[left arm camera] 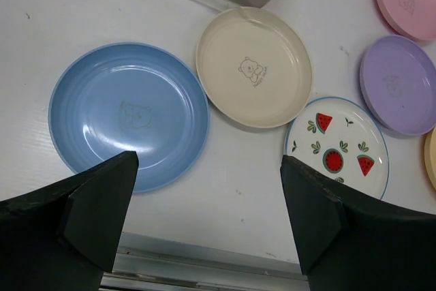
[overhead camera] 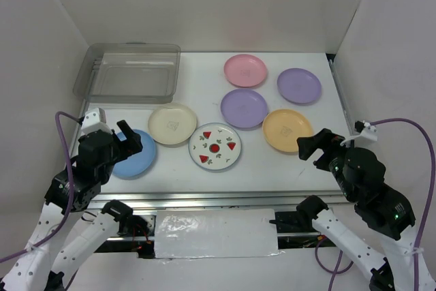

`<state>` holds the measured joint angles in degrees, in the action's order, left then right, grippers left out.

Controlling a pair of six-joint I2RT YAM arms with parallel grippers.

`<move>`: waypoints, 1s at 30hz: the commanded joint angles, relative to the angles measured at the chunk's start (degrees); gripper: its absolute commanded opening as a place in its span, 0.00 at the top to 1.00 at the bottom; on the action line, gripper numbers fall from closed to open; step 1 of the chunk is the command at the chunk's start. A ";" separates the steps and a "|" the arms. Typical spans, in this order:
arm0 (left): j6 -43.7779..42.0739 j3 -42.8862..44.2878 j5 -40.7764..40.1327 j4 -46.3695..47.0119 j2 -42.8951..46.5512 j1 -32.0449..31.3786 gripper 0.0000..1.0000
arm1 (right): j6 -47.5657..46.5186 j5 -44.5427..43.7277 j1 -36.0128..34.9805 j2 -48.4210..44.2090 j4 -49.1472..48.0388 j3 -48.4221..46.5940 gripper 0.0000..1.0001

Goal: Place the plates into the plastic bin on the countertop

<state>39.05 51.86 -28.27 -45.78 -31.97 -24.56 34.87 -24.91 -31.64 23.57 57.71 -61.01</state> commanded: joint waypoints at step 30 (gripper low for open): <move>-0.72 0.26 1.55 2.54 0.24 0.47 0.01 | 16.80 26.83 -2.20 35.90 -57.42 34.55 0.07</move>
<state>39.18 51.86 -27.75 -45.74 -31.14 -24.21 48.38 -0.12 -33.54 55.48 15.57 -27.24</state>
